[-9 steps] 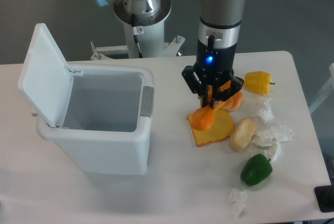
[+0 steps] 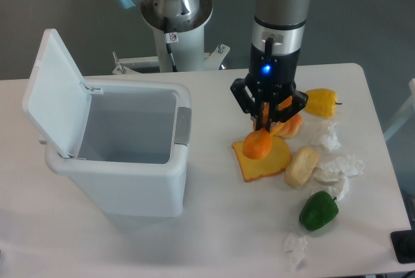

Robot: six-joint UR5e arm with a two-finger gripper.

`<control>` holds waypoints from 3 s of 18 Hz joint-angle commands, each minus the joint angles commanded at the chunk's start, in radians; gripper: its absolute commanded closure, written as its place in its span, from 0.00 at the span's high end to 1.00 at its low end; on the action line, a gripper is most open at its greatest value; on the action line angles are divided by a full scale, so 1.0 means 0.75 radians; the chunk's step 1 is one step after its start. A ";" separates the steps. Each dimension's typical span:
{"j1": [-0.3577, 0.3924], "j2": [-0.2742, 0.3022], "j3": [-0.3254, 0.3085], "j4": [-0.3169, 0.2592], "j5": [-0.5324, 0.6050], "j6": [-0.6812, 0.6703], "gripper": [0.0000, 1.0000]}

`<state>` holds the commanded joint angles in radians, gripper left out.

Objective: Place the long bread in the trash can
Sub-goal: 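Close the gripper around the orange-crusted bread roll beside the orange, then lift the bread roll up off the table with the gripper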

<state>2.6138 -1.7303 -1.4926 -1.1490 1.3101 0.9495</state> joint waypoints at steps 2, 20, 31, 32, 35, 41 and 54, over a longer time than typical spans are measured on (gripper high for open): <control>0.004 0.002 0.002 0.002 -0.020 -0.006 0.03; 0.055 -0.002 0.029 0.010 -0.088 -0.051 0.03; 0.133 0.053 0.065 0.067 -0.315 -0.278 0.03; 0.133 0.071 0.067 0.072 -0.329 -0.313 0.03; 0.131 0.108 0.067 0.120 -0.376 -0.409 0.03; 0.123 0.159 0.072 0.198 -0.430 -0.640 0.03; 0.113 0.205 0.074 0.204 -0.662 -0.695 0.03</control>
<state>2.6983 -1.5769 -1.4374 -0.9956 0.8133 0.4280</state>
